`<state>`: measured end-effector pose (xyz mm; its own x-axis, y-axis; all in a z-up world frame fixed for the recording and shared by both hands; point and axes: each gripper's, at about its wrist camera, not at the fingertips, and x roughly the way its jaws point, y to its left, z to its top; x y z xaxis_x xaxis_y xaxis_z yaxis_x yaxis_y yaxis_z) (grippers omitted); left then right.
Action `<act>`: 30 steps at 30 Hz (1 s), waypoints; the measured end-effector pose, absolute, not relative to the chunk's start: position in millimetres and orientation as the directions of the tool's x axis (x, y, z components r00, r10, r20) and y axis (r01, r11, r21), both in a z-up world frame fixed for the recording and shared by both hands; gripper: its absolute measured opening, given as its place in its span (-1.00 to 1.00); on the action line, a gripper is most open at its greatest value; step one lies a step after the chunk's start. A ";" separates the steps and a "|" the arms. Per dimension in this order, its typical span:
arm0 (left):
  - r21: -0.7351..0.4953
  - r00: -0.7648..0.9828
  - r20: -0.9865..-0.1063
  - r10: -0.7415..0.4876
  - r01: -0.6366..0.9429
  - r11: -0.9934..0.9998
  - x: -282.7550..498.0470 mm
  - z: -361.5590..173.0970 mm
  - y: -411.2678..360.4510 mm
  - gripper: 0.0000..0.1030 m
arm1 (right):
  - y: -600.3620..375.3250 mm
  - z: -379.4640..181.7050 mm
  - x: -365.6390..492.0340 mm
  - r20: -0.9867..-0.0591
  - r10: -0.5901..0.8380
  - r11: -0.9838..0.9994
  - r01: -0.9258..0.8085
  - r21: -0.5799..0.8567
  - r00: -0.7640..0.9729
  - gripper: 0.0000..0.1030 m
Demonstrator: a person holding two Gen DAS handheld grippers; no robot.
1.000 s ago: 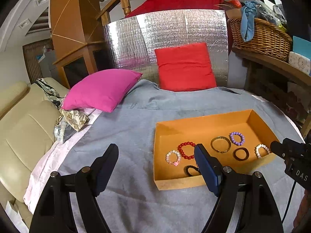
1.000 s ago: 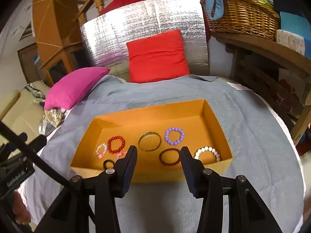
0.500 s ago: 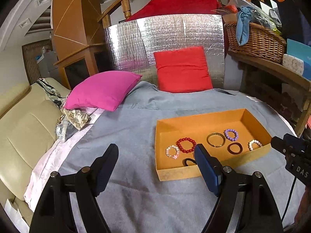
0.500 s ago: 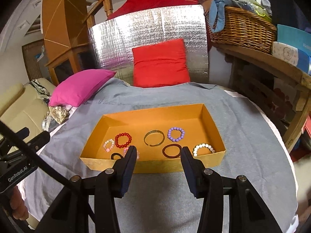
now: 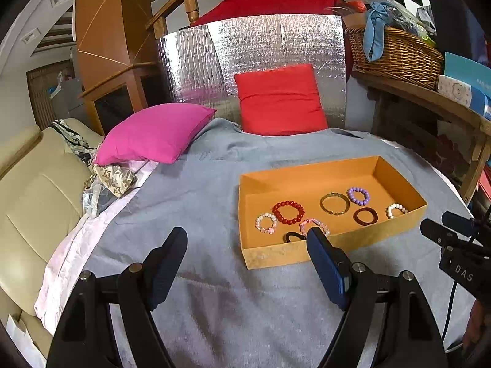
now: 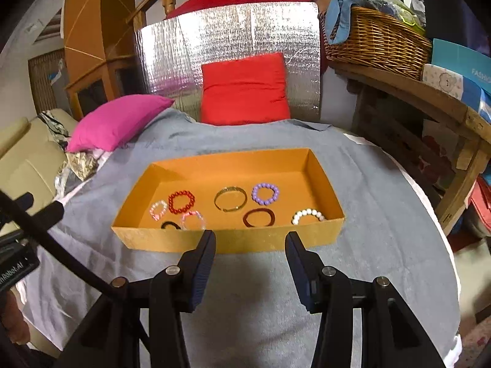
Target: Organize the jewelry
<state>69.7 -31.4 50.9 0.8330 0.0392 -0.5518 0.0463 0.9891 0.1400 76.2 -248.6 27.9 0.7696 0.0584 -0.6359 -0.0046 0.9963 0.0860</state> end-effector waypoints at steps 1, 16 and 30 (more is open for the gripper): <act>0.137 0.832 -0.554 0.039 0.045 0.989 69.2 50.4 -30.8 0.57 | -248.6 26.0 75.8 -0.640 0.055 0.997 -0.002 0.083 0.766 -0.01; 0.112 0.820 -0.572 0.032 0.040 0.993 56.6 40.9 -23.1 0.57 | -236.4 23.7 59.8 -0.629 0.022 0.998 0.020 0.060 0.777 0.06; 0.102 0.801 -0.597 0.040 0.026 0.994 60.9 20.0 -14.3 0.57 | -221.4 8.2 60.5 -0.646 0.012 0.999 0.023 0.045 0.763 0.16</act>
<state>60.9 -14.3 20.0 0.8012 0.0404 -0.5971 0.0257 0.9945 0.1018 60.5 -221.3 8.2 0.7633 0.0121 -0.6460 0.0226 0.9987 0.0454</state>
